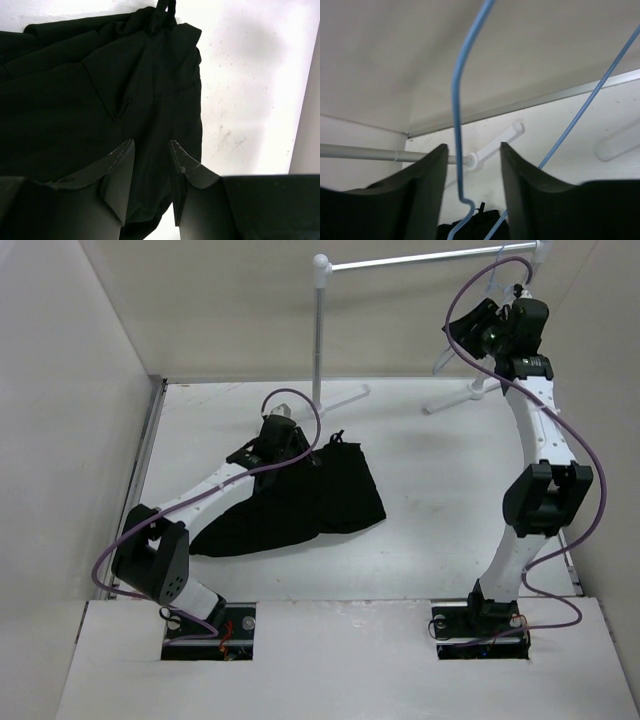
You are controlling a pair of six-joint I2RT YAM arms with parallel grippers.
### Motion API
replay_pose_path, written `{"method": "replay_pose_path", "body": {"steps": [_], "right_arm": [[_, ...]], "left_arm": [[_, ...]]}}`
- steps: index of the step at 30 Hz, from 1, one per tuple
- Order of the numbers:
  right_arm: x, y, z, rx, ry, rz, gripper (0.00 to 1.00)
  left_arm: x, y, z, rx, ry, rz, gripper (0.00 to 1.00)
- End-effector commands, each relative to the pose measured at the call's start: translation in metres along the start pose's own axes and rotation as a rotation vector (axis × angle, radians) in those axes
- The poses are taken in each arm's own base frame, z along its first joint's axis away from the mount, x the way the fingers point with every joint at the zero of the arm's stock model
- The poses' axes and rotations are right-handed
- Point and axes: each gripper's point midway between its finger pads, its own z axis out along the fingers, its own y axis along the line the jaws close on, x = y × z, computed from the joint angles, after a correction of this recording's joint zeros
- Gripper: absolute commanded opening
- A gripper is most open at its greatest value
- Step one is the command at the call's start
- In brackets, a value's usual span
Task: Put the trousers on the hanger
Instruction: Pick up the hanger from the clothesline.
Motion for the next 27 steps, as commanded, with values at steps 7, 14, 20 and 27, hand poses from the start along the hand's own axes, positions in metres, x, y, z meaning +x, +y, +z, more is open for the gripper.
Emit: {"method": "replay_pose_path", "body": {"steps": [7,14,20,27], "right_arm": [[-0.031,0.056,-0.019,-0.180,-0.079,-0.098,0.19],[-0.057,0.111,-0.056,-0.321,-0.132,-0.197,0.13],[-0.046,0.116,-0.068,-0.333,-0.098,-0.189,0.13],[0.013,0.115,-0.092,-0.325,-0.016,-0.198,0.13]], "left_arm": [[-0.006,-0.010,0.003,0.027,-0.007,0.016,0.32],[-0.011,-0.018,0.004,0.037,-0.023,0.012,0.33],[-0.029,-0.038,-0.005,0.079,-0.061,0.012,0.41],[-0.086,-0.116,-0.047,0.254,-0.165,0.027,0.48]]}}
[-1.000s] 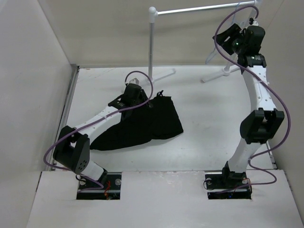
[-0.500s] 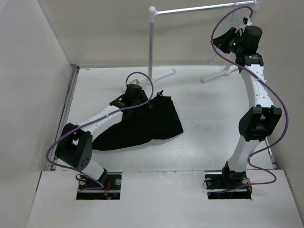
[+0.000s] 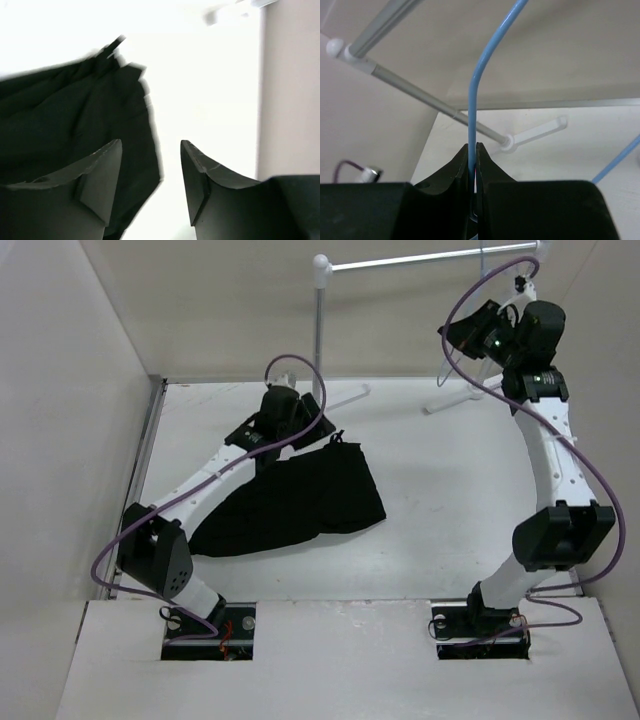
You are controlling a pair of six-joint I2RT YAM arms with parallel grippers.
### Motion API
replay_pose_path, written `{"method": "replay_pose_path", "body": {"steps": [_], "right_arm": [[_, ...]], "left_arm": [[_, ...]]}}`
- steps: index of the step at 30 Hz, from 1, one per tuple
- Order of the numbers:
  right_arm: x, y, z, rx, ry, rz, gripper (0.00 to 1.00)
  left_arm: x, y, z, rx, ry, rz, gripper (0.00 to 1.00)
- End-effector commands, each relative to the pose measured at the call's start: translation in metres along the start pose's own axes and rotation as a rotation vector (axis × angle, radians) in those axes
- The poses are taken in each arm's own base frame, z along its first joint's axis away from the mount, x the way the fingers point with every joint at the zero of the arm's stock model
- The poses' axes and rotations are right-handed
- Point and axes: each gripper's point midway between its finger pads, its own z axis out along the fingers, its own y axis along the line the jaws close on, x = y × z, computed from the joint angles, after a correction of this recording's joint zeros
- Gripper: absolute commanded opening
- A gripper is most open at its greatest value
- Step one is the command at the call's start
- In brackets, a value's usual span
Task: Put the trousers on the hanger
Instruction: Pick up the hanger from the clothesline.
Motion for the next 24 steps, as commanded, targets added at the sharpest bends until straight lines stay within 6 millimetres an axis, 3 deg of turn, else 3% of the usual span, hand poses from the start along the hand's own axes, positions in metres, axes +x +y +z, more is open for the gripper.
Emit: {"method": "replay_pose_path", "body": {"steps": [1,6,12,15,19,24], "right_arm": [[0.012,0.034,-0.019,-0.082,-0.012,-0.079,0.13],[0.059,0.036,-0.040,-0.075,0.051,-0.058,0.13],[0.131,0.037,-0.065,-0.048,0.140,-0.015,0.12],[0.175,0.033,-0.076,-0.019,0.207,0.005,0.11],[0.219,0.028,-0.086,0.013,0.277,0.017,0.10],[0.244,0.031,-0.093,0.031,0.307,-0.008,0.08]], "left_arm": [[-0.048,-0.072,-0.027,0.175,-0.098,0.023,0.49],[-0.072,-0.133,-0.043,0.294,-0.128,0.046,0.50],[-0.059,-0.185,-0.043,0.381,-0.090,0.089,0.52],[-0.037,-0.190,-0.030,0.373,-0.038,0.106,0.52],[-0.010,-0.190,-0.016,0.342,0.023,0.134,0.52],[0.012,-0.167,0.002,0.221,0.071,0.155,0.49]]}}
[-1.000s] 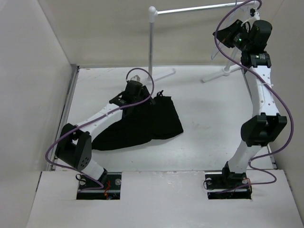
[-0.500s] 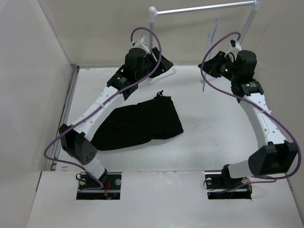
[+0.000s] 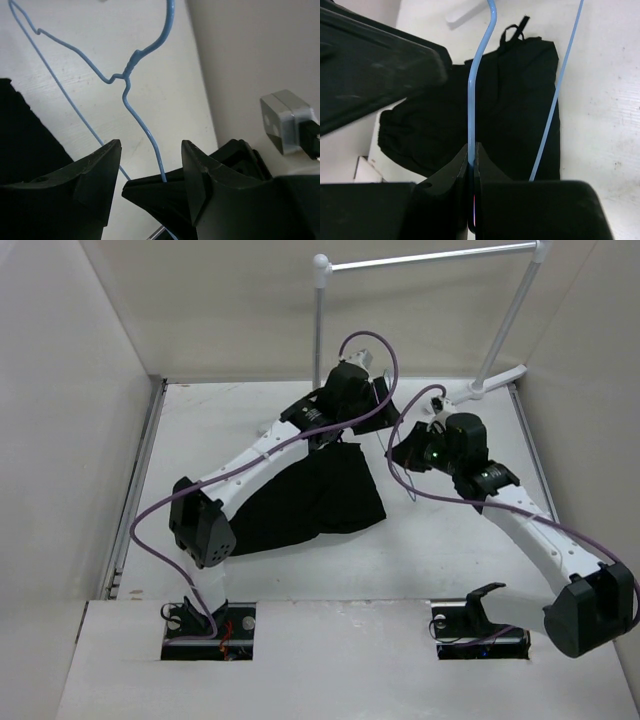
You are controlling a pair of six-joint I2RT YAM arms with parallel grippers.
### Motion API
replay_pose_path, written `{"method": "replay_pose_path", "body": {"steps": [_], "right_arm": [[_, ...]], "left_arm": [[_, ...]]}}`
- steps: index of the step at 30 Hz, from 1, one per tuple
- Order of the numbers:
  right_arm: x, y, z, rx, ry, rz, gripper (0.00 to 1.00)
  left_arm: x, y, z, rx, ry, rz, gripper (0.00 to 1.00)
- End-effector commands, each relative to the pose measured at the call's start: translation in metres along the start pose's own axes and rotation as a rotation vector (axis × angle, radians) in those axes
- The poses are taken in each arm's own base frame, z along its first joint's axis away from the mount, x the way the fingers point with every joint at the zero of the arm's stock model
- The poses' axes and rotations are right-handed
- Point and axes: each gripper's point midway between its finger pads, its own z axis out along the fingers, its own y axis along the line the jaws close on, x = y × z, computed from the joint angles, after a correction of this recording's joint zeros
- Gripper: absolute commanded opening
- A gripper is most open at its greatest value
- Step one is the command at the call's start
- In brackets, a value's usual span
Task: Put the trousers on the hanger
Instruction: Pick up the hanger from the clothesline, then place the trousers on the hanger.
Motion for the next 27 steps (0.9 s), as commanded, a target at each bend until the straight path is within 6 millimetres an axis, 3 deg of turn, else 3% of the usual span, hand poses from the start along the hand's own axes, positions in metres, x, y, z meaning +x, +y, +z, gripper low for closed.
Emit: {"method": "replay_pose_path", "body": {"steps": [1,7,9,14,18,21,23,27], "right_arm": [[-0.014,0.015,-0.006,-0.006,-0.090,-0.054,0.08],[-0.003,0.013,-0.008,0.026,-0.073,-0.098,0.08],[0.000,0.013,-0.009,0.037,-0.067,-0.115,0.09],[0.010,-0.001,-0.010,0.114,-0.049,-0.150,0.09],[0.019,-0.002,-0.009,0.127,-0.035,-0.157,0.10],[0.026,-0.007,-0.010,0.157,-0.032,-0.157,0.12],[0.030,-0.010,-0.013,0.168,-0.027,-0.157,0.18],[0.034,-0.001,-0.028,0.124,-0.040,-0.127,0.46]], "left_arm": [[-0.009,-0.004,-0.010,-0.029,-0.022,0.027,0.48],[0.003,0.012,0.009,-0.105,0.020,0.030,0.43],[0.004,0.009,0.011,-0.098,0.016,0.026,0.40],[0.002,0.009,0.007,-0.116,-0.010,0.025,0.27],[0.015,0.014,0.010,-0.129,0.025,0.011,0.11],[0.024,0.018,0.009,-0.134,0.049,0.000,0.04],[0.029,0.021,0.007,-0.135,0.058,-0.008,0.01],[0.032,0.035,0.000,-0.142,0.021,-0.047,0.00]]}}
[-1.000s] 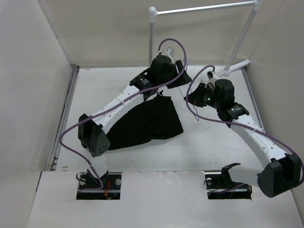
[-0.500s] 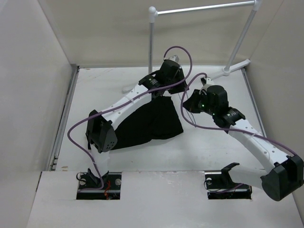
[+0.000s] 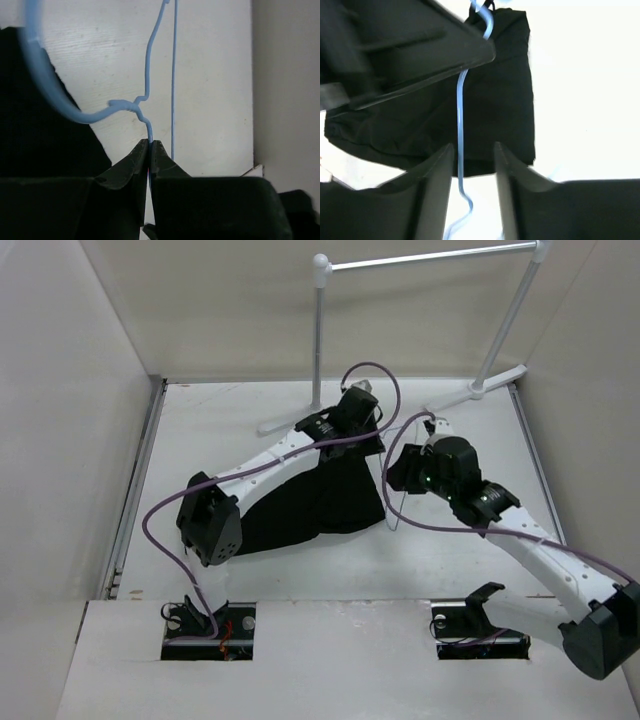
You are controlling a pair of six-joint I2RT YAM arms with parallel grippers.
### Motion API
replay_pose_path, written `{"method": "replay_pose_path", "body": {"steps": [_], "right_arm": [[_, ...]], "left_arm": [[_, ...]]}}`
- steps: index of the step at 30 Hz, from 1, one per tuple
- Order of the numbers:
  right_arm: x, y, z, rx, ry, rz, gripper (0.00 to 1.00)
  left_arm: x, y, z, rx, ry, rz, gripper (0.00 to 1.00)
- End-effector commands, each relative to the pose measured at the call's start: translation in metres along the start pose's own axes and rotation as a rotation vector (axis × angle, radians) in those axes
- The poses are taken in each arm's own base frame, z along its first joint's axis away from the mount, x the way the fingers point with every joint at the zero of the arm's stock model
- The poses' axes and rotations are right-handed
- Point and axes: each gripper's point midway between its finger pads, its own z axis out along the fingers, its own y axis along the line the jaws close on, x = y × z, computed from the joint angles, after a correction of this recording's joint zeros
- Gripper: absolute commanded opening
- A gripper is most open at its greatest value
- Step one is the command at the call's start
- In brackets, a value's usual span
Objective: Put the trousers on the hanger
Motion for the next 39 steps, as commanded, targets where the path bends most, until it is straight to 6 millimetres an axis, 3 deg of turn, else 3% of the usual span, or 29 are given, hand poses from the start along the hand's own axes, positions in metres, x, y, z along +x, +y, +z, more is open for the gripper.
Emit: {"method": "replay_pose_path", "body": {"steps": [1,4,6,9,11,18,22,24,30,36,37,39], "right_arm": [[-0.013,0.010,-0.023,-0.045,-0.068,0.026,0.51],[-0.019,0.005,-0.034,-0.068,-0.095,0.085,0.51],[-0.022,-0.002,-0.033,-0.075,-0.104,0.144,0.39],[-0.020,-0.018,-0.013,-0.050,-0.062,0.255,0.15],[-0.014,-0.021,0.008,-0.058,-0.023,0.297,0.12],[-0.002,-0.037,0.070,-0.065,0.018,0.355,0.27],[0.008,-0.060,0.105,-0.031,0.043,0.379,0.51],[0.014,-0.065,0.120,-0.026,0.067,0.384,0.57],[0.031,-0.070,0.145,-0.038,0.122,0.391,0.57],[0.054,-0.067,0.158,-0.081,0.218,0.437,0.65],[0.058,-0.064,0.158,-0.093,0.230,0.446,0.64],[0.063,-0.055,0.157,-0.133,0.247,0.457,0.48]], "left_arm": [[-0.019,-0.004,-0.028,0.051,-0.096,-0.053,0.00],[-0.015,0.001,-0.030,0.071,-0.133,-0.088,0.00],[-0.013,0.003,-0.030,0.082,-0.172,-0.105,0.00],[-0.005,0.013,-0.025,0.072,-0.233,-0.123,0.00],[0.003,0.023,-0.019,0.056,-0.255,-0.141,0.00],[0.032,0.071,0.017,-0.049,-0.274,-0.195,0.00],[0.039,0.088,0.026,-0.101,-0.286,-0.194,0.00],[0.043,0.095,0.032,-0.118,-0.278,-0.195,0.00],[0.050,0.106,0.041,-0.139,-0.260,-0.200,0.00],[0.051,0.108,0.043,-0.135,-0.242,-0.204,0.00],[0.051,0.107,0.043,-0.132,-0.242,-0.204,0.00],[0.051,0.106,0.042,-0.129,-0.242,-0.201,0.00]]}}
